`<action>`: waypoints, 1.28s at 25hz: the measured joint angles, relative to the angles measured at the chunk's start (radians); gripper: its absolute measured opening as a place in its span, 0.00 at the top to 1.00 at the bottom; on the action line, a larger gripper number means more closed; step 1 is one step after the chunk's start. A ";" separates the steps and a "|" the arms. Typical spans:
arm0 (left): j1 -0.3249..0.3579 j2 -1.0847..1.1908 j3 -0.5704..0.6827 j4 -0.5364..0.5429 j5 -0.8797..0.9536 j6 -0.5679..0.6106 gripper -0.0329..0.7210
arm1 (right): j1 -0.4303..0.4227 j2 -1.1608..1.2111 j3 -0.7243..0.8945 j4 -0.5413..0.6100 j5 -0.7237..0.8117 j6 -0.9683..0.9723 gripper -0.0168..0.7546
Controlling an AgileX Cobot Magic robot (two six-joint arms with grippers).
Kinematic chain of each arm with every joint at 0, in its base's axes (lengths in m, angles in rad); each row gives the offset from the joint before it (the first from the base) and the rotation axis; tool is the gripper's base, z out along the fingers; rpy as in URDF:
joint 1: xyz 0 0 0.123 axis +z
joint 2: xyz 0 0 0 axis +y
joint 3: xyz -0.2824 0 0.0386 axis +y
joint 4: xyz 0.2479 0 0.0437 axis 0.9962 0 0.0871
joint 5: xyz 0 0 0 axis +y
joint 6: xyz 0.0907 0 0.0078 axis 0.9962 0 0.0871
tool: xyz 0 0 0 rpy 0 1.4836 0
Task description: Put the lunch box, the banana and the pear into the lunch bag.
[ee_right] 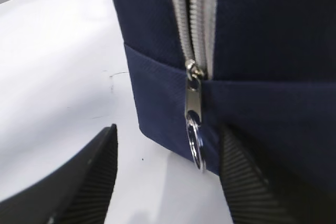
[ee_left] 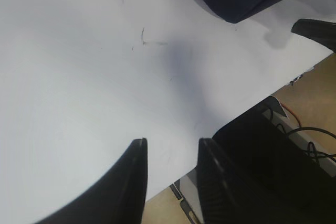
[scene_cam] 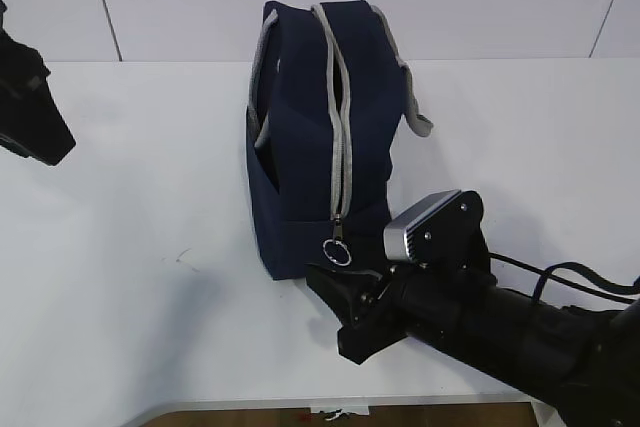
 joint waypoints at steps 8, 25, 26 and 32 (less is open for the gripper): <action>0.000 0.000 0.000 0.000 0.000 -0.002 0.63 | 0.000 0.030 -0.011 -0.002 0.002 0.002 0.53; 0.000 0.000 0.000 0.000 0.000 -0.010 0.63 | 0.002 0.030 -0.011 0.005 0.002 0.002 0.80; 0.000 0.000 0.000 0.000 0.000 -0.013 0.63 | 0.002 0.030 -0.011 0.005 0.002 0.002 0.82; 0.000 0.000 0.000 -0.002 0.000 -0.029 0.63 | 0.002 0.030 -0.011 0.010 0.002 0.002 0.99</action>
